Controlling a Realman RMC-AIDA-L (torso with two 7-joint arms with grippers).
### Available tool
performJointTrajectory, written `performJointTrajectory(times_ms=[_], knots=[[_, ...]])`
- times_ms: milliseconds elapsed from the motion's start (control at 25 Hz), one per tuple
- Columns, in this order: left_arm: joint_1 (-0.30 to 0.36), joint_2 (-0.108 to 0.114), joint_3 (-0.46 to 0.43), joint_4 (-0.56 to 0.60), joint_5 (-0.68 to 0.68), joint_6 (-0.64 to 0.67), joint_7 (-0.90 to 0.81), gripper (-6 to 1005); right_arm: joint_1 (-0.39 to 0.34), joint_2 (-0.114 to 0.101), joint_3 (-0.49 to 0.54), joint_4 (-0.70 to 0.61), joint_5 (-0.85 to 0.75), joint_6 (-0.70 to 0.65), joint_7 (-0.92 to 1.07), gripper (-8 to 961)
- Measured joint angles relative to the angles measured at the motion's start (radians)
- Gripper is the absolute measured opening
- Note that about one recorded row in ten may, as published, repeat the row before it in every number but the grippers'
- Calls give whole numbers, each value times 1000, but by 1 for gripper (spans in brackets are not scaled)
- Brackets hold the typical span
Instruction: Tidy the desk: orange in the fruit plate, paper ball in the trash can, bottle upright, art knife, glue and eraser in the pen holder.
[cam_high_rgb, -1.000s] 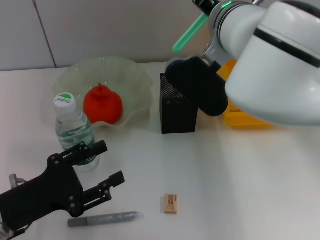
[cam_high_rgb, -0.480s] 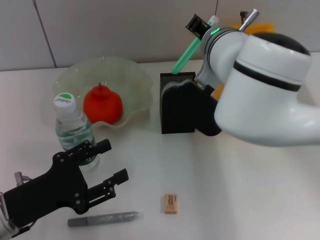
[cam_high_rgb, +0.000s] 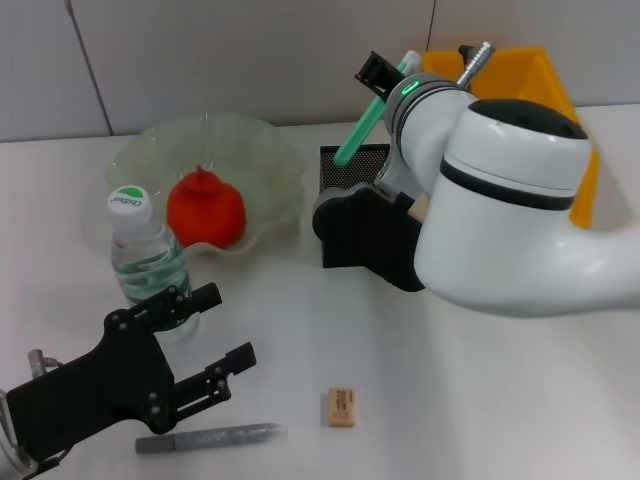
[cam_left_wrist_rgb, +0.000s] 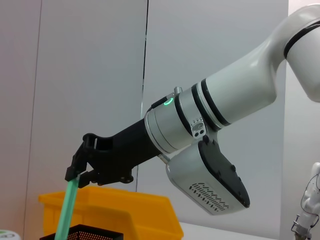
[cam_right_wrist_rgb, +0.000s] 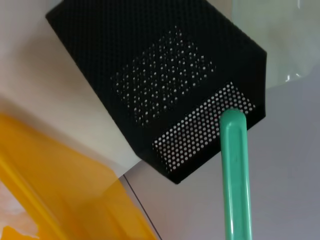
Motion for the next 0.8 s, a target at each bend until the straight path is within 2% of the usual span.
performJointTrajectory(times_ms=[800], knots=[[2,0,-1,-8,0,-1,1,722,11,0,-47,26,10,-57,33,227]])
